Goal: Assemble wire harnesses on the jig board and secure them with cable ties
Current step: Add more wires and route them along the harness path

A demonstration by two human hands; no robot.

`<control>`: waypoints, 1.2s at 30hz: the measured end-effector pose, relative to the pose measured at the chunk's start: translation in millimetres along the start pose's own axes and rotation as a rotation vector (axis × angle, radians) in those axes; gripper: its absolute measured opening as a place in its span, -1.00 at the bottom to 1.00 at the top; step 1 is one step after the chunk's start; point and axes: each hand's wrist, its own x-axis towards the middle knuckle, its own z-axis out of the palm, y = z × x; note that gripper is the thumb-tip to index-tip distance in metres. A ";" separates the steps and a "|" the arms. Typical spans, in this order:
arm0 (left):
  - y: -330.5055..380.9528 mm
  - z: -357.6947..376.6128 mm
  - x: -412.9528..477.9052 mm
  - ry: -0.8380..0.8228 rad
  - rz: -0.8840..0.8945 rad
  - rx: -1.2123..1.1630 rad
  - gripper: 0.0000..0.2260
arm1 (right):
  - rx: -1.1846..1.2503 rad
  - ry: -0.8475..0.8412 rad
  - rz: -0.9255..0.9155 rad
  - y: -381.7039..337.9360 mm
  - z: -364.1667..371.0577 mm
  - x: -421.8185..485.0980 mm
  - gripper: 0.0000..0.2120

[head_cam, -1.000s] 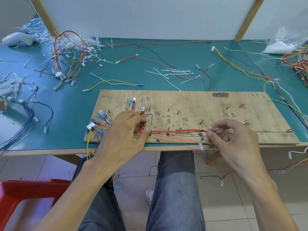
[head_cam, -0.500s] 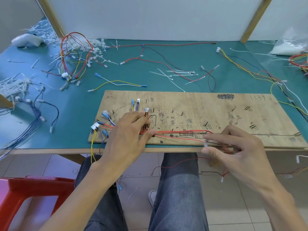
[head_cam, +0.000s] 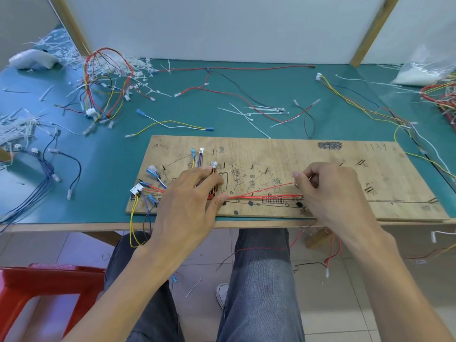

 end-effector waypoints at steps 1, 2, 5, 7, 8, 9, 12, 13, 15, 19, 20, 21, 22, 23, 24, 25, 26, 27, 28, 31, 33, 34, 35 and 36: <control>1.5 0.2 0.1 -0.002 0.002 0.005 -0.75 | -0.034 -0.016 0.020 -2.7 -0.6 3.6 -0.68; 2.7 0.3 0.5 -0.001 0.010 0.013 -0.79 | -0.053 -0.034 0.034 -4.5 -1.4 6.6 -0.68; 4.4 1.1 1.3 0.007 0.047 0.052 -0.85 | -0.001 -0.066 0.018 -1.9 -5.4 9.9 -0.65; 4.2 1.0 2.0 -0.002 0.063 0.100 -0.86 | 0.141 -0.048 -0.023 3.1 -7.0 5.4 -0.64; 3.9 1.1 2.2 -0.009 0.069 0.123 -0.87 | 0.255 -0.039 -0.031 5.4 -7.3 0.8 -0.66; 3.7 1.3 2.2 -0.016 0.073 0.139 -0.88 | 0.354 -0.029 -0.033 7.7 -7.7 -4.5 -0.68; 3.6 1.7 2.0 -0.019 0.087 0.153 -0.91 | 0.345 -0.043 -0.042 16.5 -6.1 -18.0 -0.71; 3.3 2.4 1.8 -0.016 0.094 0.160 -0.90 | 0.285 -0.059 -0.044 18.6 -5.2 -20.2 -0.69; 3.7 4.3 1.8 -0.027 0.107 0.211 -0.79 | 0.178 -0.070 -0.022 16.9 -3.6 -19.0 -0.68; 11.9 3.8 4.1 -0.082 0.138 0.337 -0.48 | -0.005 -0.046 0.028 1.2 -0.4 0.0 -0.66; 14.4 2.4 4.2 -0.074 0.159 0.374 -0.49 | -0.039 -0.046 0.036 -3.2 0.4 5.7 -0.65; 16.6 0.5 4.2 -0.056 0.179 0.400 -0.52 | -0.064 -0.049 0.045 -7.3 1.1 11.3 -0.64; 19.1 -2.0 4.2 -0.034 0.194 0.409 -0.56 | -0.083 -0.054 0.055 -10.8 2.3 16.2 -0.64; 21.9 -4.6 4.0 -0.015 0.204 0.407 -0.60 | -0.104 -0.058 0.064 -13.2 3.9 20.0 -0.64; 25.2 -6.8 3.4 -0.002 0.214 0.405 -0.62 | -0.126 -0.060 0.068 -14.6 6.0 22.8 -0.64; 28.2 -8.1 2.5 0.005 0.233 0.405 -0.62 | -0.145 -0.061 0.071 -15.1 8.2 25.1 -0.65; 30.2 -8.1 1.5 0.004 0.264 0.402 -0.61 | -0.154 -0.061 0.075 -15.1 10.1 26.7 -0.66; 31.2 -7.5 0.3 -0.002 0.308 0.395 -0.59 | -0.154 -0.064 0.079 -14.9 11.6 27.7 -0.66; 31.4 -6.3 -1.0 -0.006 0.358 0.392 -0.59 | -0.149 -0.067 0.084 -14.6 12.8 28.4 -0.66; 31.1 -1.8 -5.1 -0.001 0.493 0.404 -0.64 | -0.138 -0.070 0.093 -14.5 14.8 30.8 -0.67; 33.7 -0.4 -7.3 0.002 0.521 0.385 -0.64 | -0.152 -0.071 0.093 -16.4 15.4 32.2 -0.66; 35.9 -0.2 -8.1 -0.005 0.520 0.379 -0.63 | -0.160 -0.070 0.096 -17.5 15.3 32.9 -0.66; 38.1 -0.2 -8.9 -0.017 0.517 0.380 -0.63 | -0.166 -0.069 0.101 -19.1 15.0 33.3 -0.66; 40.3 -0.3 -9.4 -0.034 0.511 0.383 -0.65 | -0.172 -0.067 0.108 -21.4 14.5 34.1 -0.66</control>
